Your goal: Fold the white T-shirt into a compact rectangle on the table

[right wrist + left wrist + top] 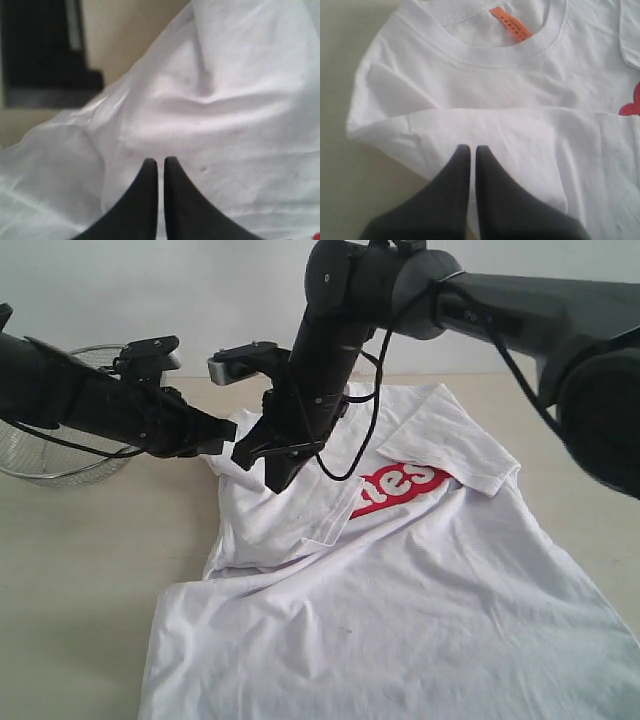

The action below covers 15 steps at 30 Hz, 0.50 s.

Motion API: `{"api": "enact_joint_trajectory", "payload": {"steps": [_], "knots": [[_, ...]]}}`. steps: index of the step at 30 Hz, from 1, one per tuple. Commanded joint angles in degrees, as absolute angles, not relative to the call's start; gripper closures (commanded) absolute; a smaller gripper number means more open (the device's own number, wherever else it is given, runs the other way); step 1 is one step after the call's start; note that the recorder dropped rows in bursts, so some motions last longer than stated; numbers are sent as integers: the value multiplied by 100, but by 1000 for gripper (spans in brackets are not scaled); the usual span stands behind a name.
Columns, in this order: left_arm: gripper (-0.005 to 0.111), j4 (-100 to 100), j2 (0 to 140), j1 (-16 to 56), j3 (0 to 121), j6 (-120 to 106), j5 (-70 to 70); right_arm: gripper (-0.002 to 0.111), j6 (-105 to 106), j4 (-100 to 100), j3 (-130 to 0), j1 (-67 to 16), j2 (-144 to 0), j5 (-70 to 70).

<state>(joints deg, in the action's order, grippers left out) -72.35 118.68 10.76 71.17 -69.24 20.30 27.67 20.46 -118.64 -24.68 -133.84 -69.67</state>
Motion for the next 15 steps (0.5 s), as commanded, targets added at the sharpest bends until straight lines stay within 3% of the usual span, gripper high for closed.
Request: {"api": "enact_joint_trajectory", "payload": {"steps": [1,4,7,9,15], "knots": [[102,-7204,11875,1062,7162,-6893,1857,109,3071,2326,-11062,-2469,-12831,-6846],[102,-7088,12001,1062,7331,-6893,1834,109,3645,2675,-10088,-2590,-12546,-6317],[102,-7088,12284,1062,7708,-6783,2036,109,4071,2689,-8639,-2817,-12049,-3917],[102,-7088,12386,1062,7856,-6723,2107,109,4080,2773,-8169,-2863,-11936,-3025],[102,-7078,12443,1062,7967,-6658,2285,109,4085,3291,-8053,-2863,-12275,-2822]]}}
